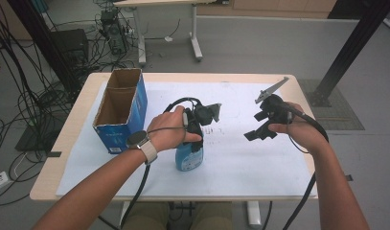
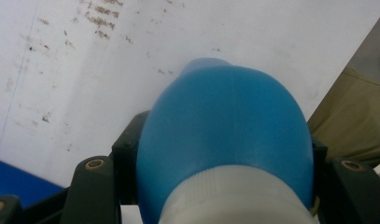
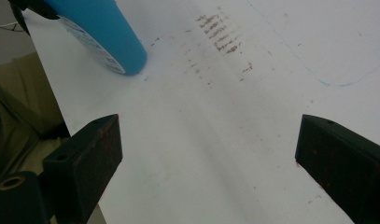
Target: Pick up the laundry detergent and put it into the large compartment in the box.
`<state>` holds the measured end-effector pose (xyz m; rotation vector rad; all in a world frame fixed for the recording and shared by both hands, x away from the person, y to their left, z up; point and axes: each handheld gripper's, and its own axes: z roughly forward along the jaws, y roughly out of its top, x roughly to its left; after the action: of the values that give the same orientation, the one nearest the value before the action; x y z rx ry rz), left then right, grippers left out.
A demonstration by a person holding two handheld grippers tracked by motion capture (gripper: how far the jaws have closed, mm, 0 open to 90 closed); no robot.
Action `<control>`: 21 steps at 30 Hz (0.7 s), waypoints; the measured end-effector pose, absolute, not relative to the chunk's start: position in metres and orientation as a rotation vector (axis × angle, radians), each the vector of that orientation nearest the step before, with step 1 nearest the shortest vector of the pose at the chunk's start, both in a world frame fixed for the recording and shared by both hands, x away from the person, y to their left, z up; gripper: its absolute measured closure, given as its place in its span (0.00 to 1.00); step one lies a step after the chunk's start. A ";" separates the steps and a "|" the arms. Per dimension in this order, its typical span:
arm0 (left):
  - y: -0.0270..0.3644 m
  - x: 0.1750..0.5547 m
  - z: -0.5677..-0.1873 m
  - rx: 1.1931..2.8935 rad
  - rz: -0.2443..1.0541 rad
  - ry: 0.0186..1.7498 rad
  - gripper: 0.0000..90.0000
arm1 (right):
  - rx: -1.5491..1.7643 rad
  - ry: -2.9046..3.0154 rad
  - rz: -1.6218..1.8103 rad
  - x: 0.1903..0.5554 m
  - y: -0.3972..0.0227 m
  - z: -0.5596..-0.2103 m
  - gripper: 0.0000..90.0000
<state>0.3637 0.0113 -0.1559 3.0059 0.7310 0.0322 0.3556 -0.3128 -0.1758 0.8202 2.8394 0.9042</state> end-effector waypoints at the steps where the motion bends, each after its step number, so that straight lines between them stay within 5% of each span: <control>1: 0.011 0.364 -0.156 3.006 0.032 0.731 0.43 | 0.820 2.839 0.904 0.356 -0.313 -0.176 0.08; 21: 0.012 0.365 -0.156 3.010 0.030 0.708 0.43 | 0.833 2.832 0.908 0.352 -0.317 -0.176 0.08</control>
<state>0.3653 0.0121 -0.1556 3.0101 0.7079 0.0303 0.3522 -0.3174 -0.1756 0.8327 2.8323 0.9079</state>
